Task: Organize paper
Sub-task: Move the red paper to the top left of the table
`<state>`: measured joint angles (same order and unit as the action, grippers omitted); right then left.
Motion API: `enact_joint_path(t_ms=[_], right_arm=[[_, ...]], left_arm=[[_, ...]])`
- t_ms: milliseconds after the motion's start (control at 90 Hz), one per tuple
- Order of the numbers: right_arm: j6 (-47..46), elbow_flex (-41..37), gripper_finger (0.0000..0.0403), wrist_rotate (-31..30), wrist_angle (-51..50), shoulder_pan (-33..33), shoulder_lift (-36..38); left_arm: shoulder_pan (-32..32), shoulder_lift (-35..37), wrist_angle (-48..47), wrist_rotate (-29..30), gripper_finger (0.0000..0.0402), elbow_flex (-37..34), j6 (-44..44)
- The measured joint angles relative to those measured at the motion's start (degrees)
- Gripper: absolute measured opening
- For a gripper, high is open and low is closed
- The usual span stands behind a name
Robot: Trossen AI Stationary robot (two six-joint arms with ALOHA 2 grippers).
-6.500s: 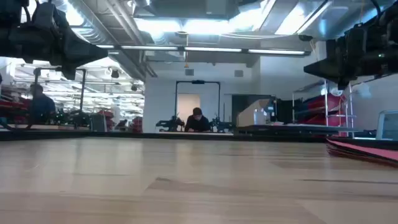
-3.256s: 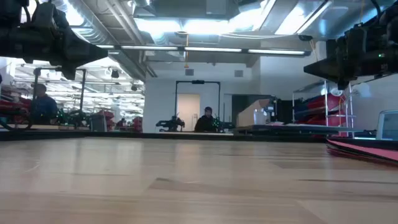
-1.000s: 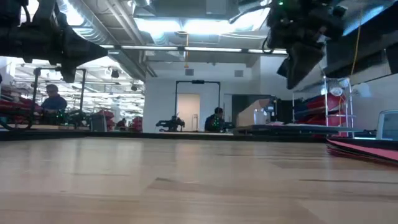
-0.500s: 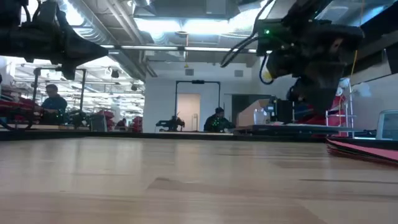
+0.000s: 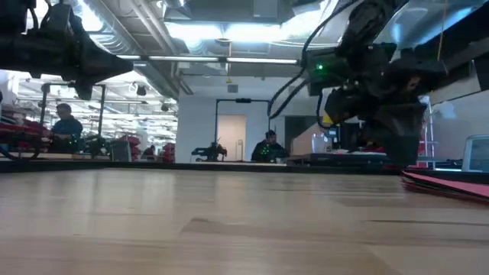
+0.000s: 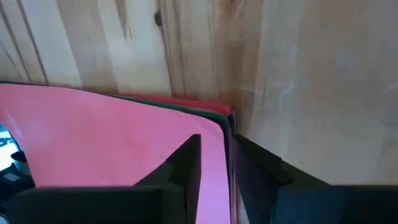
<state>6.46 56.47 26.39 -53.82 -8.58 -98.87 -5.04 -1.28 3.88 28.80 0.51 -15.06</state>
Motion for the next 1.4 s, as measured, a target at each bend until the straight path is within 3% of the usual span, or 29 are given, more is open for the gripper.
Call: enact_joint_path(t_ms=[378, 733, 1267, 1400], right_arm=[[0.99, 0.0, 0.0074, 0.02, 0.41, 0.0, -0.81], [1.55, 0.0, 0.0003, 1.22, 1.38, 0.0, -0.81], [2.14, 1.89, 0.0, 1.22, 1.3, 0.0, -0.81], [3.94, 5.61, 0.0, -2.19, 1.49, -0.02, -0.81]], left_arm=[[0.0, 0.0, -0.04, -0.02, 0.0, 0.0, -2.91], [0.0, 0.0, -0.11, -0.04, 0.0, 0.0, -4.25], [0.0, 0.0, -0.15, -0.05, 0.0, 0.01, -4.5], [-0.05, 0.0, -0.15, -0.07, 0.0, 0.01, -4.52]])
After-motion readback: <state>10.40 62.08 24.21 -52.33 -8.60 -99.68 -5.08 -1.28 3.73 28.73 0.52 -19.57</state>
